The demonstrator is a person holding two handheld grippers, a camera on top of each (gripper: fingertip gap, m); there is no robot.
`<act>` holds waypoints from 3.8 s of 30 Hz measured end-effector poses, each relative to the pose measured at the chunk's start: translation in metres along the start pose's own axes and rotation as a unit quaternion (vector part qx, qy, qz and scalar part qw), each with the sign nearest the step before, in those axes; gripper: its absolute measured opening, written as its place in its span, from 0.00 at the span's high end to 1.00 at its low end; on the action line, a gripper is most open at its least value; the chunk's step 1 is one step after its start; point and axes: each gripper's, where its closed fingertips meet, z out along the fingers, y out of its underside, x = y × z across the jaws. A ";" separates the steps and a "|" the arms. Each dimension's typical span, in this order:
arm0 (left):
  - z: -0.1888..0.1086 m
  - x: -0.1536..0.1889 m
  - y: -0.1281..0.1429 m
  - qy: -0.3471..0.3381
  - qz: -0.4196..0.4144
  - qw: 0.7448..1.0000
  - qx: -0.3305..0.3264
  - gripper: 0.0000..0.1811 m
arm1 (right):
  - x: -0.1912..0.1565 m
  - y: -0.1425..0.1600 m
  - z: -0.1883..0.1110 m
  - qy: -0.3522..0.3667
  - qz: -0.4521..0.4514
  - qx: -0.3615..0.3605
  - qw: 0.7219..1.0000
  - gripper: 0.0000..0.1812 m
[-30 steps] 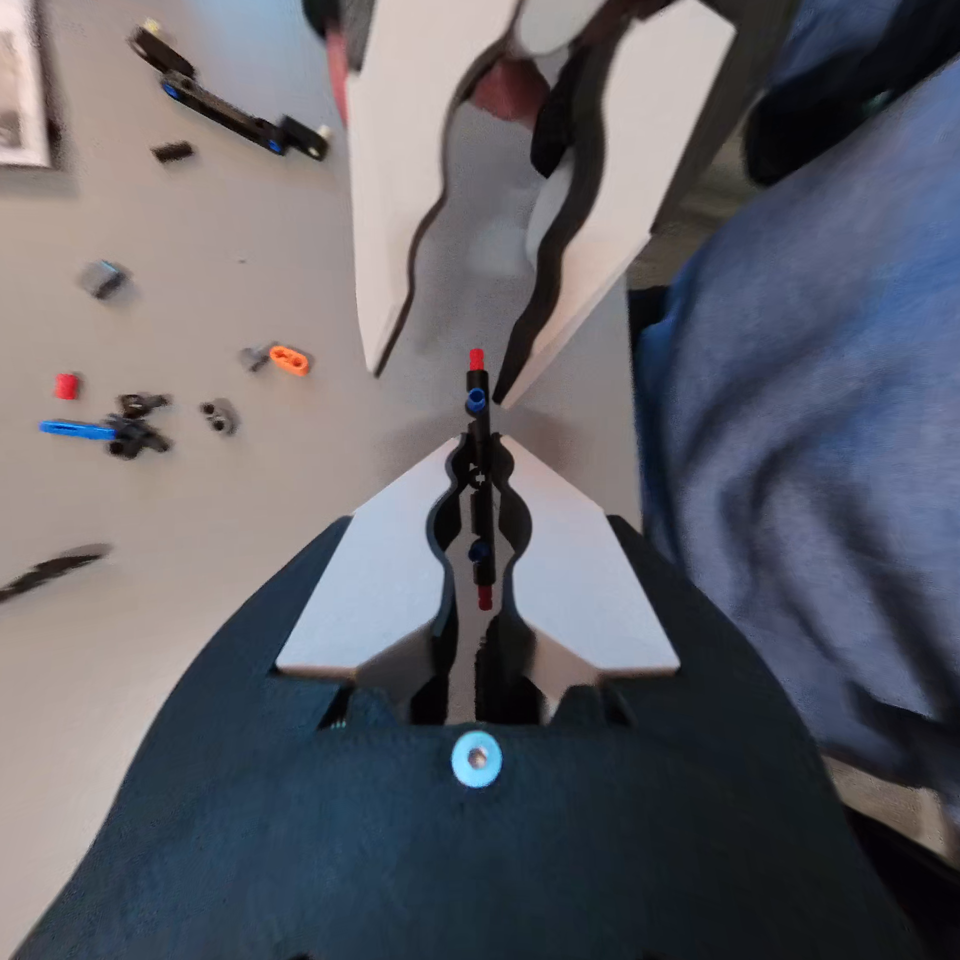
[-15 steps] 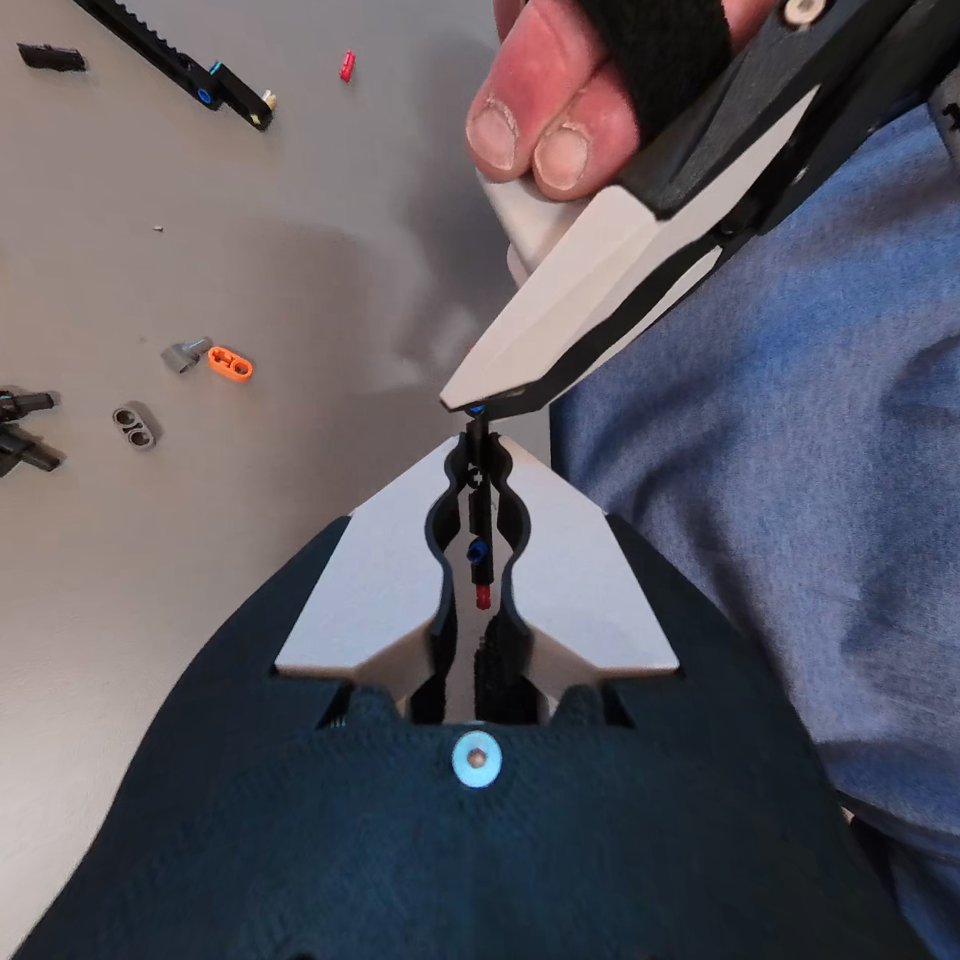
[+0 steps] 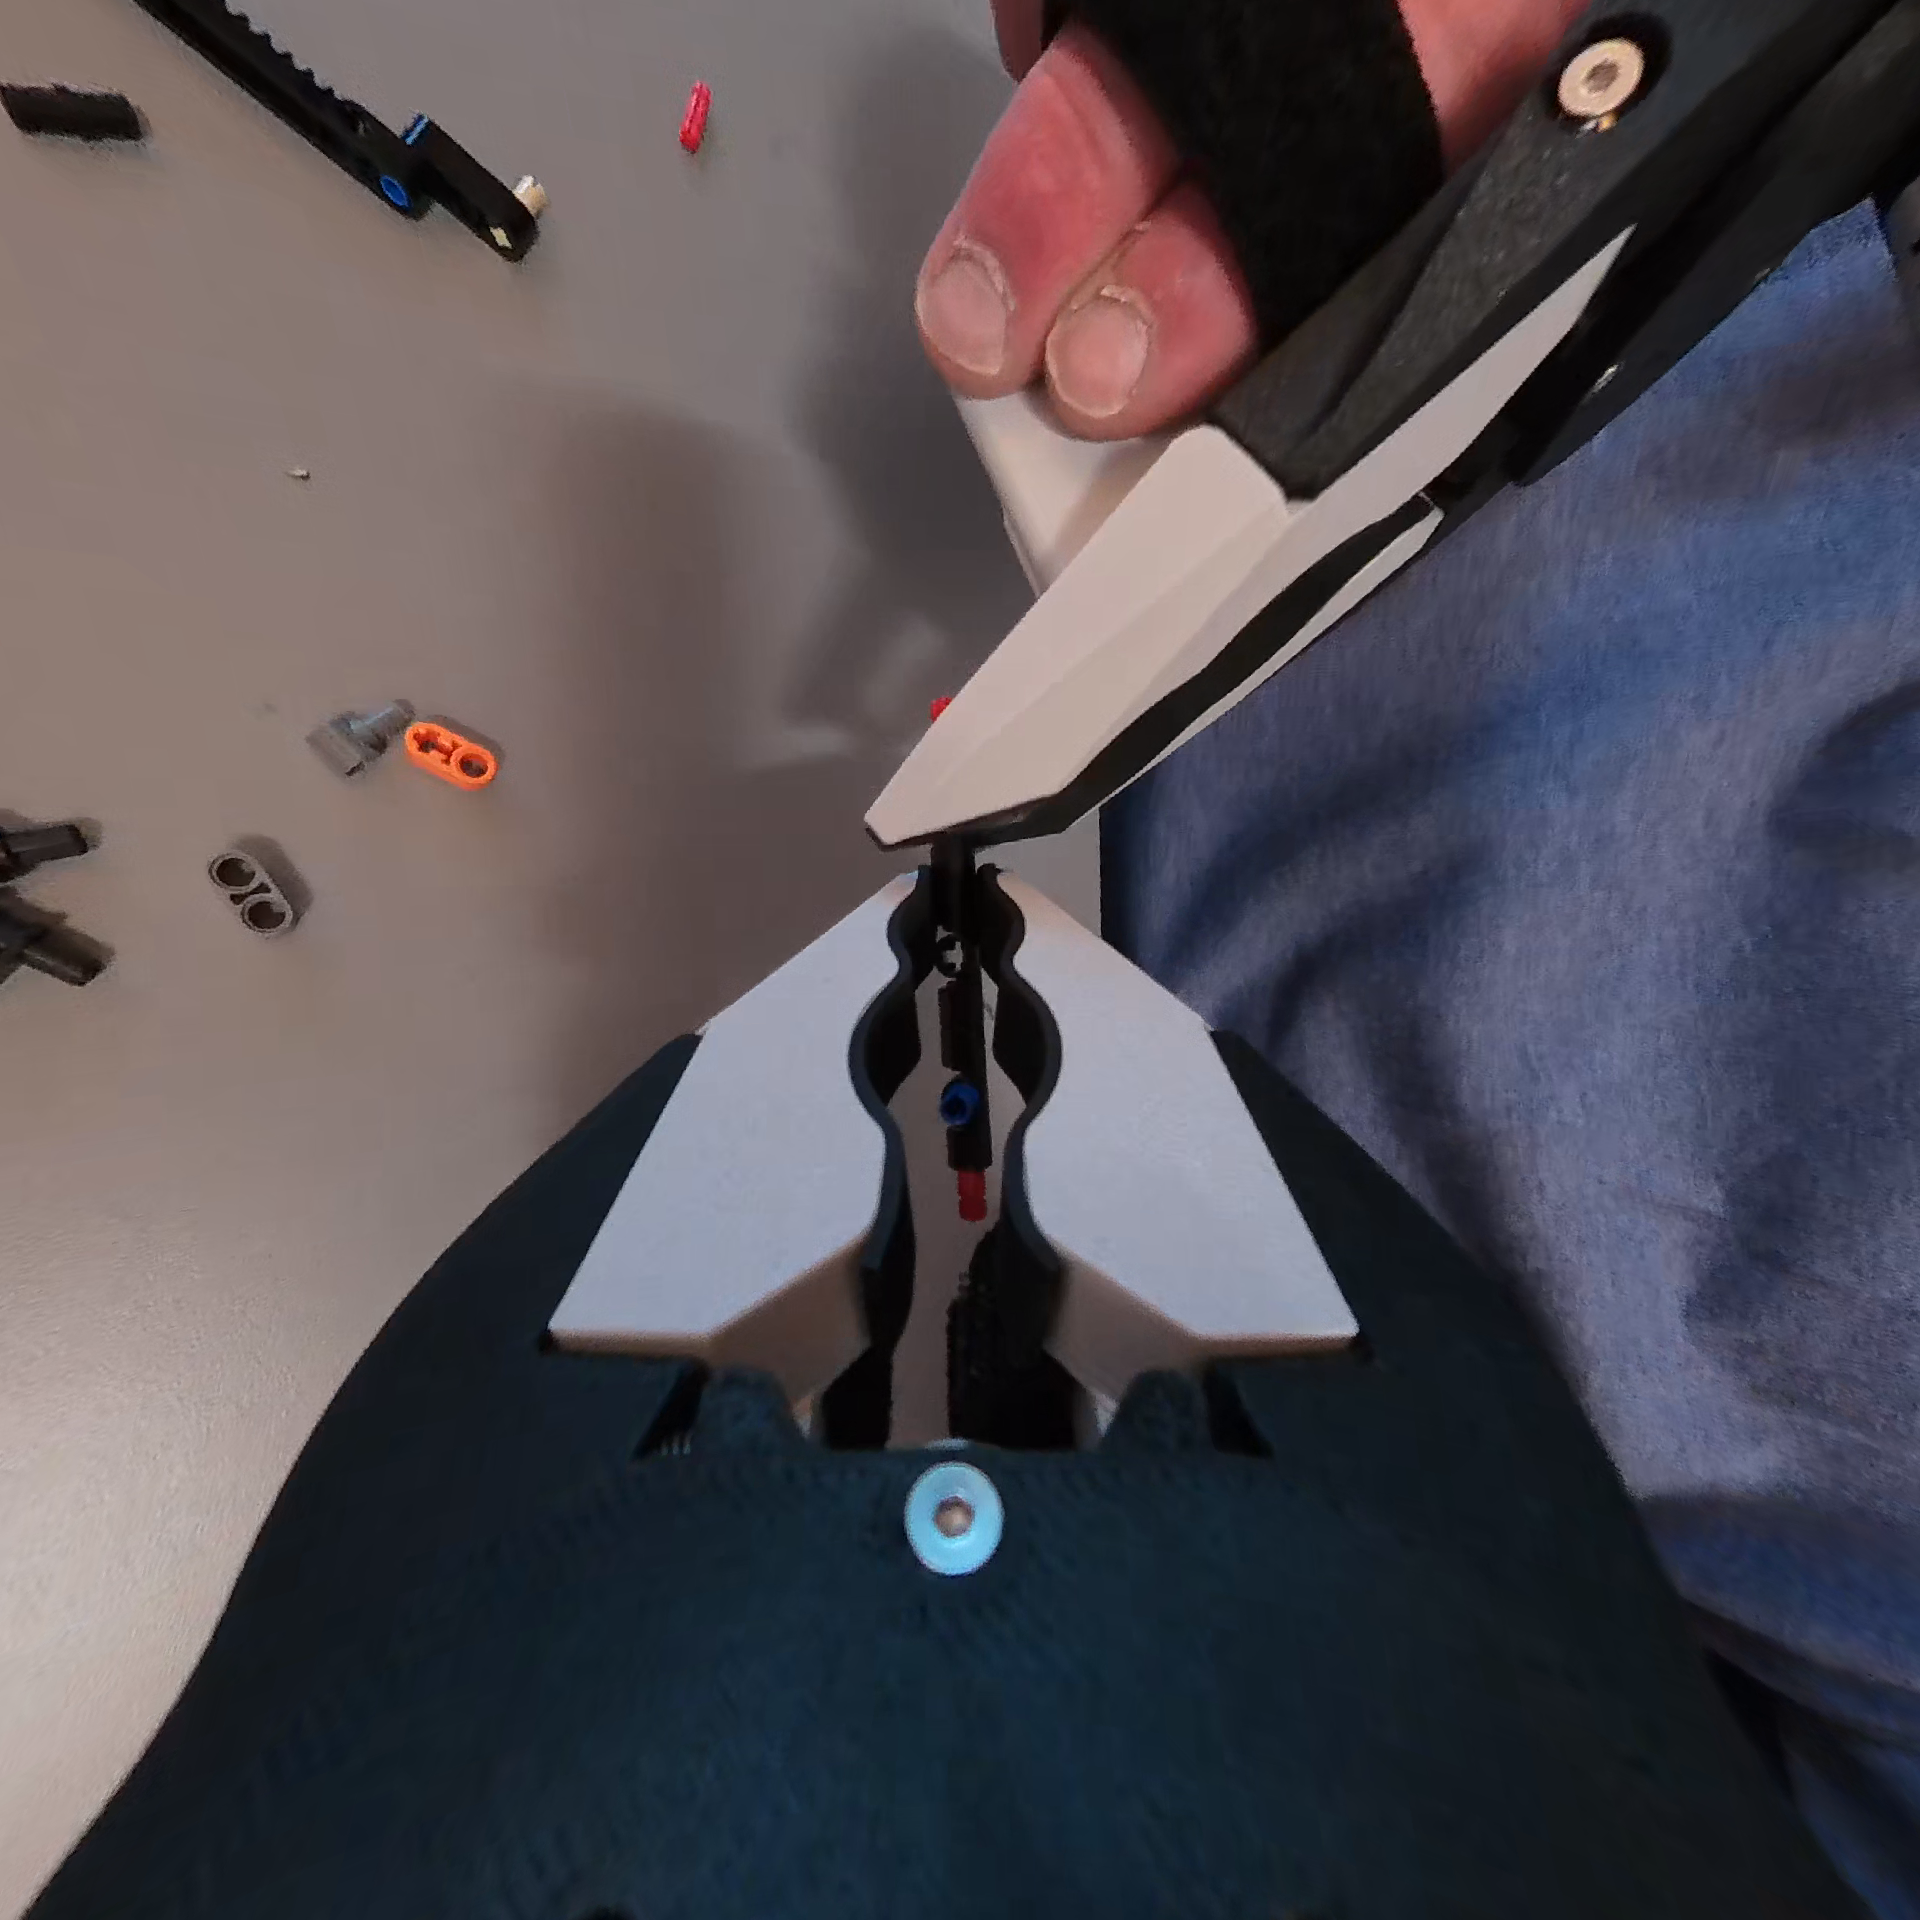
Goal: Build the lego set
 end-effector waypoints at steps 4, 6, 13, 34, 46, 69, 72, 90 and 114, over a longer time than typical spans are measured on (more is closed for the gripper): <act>-0.001 0.000 -0.002 -0.005 0.006 1.000 0.003 0.97 | 0.000 0.001 0.000 -0.002 0.000 0.005 1.000 0.85; 0.000 0.000 -0.003 -0.008 0.008 1.000 0.003 0.97 | 0.000 0.002 0.000 -0.003 0.002 0.006 1.000 0.85; -0.007 0.002 -0.010 0.007 -0.002 1.000 0.021 0.97 | 0.009 0.000 -0.006 0.029 0.010 0.023 0.999 0.85; -0.005 0.002 -0.015 0.010 -0.016 0.999 0.034 0.97 | 0.012 0.005 -0.008 0.048 0.017 0.019 0.999 0.86; -0.004 0.004 -0.016 0.025 -0.027 0.999 0.035 0.97 | 0.010 0.004 -0.010 0.066 -0.031 0.005 0.997 0.89; -0.009 0.001 -0.020 -0.081 0.097 0.991 0.041 0.97 | 0.008 -0.003 -0.017 -0.107 0.274 0.109 0.950 0.93; -0.012 0.007 -0.017 -0.074 0.113 0.990 0.053 0.97 | 0.008 -0.010 -0.018 -0.131 0.290 0.128 0.939 0.97; -0.080 0.003 -0.026 -0.123 0.130 0.958 0.222 0.82 | 0.047 -0.021 -0.027 -0.125 0.382 0.217 0.889 0.98; -0.104 0.007 -0.091 -0.041 0.083 0.902 0.421 0.87 | 0.092 0.002 -0.055 -0.113 0.551 0.383 0.733 0.98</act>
